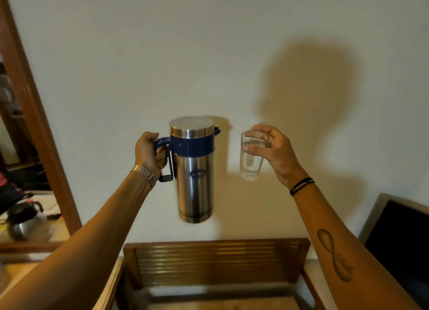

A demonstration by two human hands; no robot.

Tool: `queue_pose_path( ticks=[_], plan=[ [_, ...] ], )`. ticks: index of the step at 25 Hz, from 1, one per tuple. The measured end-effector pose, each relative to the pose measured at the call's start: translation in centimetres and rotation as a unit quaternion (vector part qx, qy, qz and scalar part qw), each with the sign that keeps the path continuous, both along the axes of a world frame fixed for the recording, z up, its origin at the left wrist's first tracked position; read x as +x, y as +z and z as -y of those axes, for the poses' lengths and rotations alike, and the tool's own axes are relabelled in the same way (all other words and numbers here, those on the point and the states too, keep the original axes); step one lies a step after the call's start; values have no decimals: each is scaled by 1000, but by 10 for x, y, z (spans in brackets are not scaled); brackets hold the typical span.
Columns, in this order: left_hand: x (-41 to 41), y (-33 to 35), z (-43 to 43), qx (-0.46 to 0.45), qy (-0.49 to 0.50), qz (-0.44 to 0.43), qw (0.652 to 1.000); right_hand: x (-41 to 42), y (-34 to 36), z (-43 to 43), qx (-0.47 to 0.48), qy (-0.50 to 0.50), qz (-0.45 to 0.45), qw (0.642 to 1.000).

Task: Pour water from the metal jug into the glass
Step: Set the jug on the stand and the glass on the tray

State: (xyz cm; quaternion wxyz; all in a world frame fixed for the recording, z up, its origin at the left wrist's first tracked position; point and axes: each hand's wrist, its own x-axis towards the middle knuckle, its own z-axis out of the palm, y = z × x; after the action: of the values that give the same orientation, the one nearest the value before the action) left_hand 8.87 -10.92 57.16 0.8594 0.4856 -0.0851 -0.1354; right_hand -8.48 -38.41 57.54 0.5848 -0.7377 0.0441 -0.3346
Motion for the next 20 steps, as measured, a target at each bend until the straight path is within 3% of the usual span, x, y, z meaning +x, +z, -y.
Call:
queue_pose_path(
  ticks=[9, 16, 20],
  plan=[
    [-14, -249, -15, 89, 86, -180, 976, -27, -268, -28, 53, -30, -201, 978],
    [-54, -477, -42, 183, 128, -302, 927, -60, -478, -39, 61, -82, -351, 931],
    [-75, -565, -54, 223, 134, -337, 905, -78, -588, -48, 73, -85, -431, 895]
  ],
)
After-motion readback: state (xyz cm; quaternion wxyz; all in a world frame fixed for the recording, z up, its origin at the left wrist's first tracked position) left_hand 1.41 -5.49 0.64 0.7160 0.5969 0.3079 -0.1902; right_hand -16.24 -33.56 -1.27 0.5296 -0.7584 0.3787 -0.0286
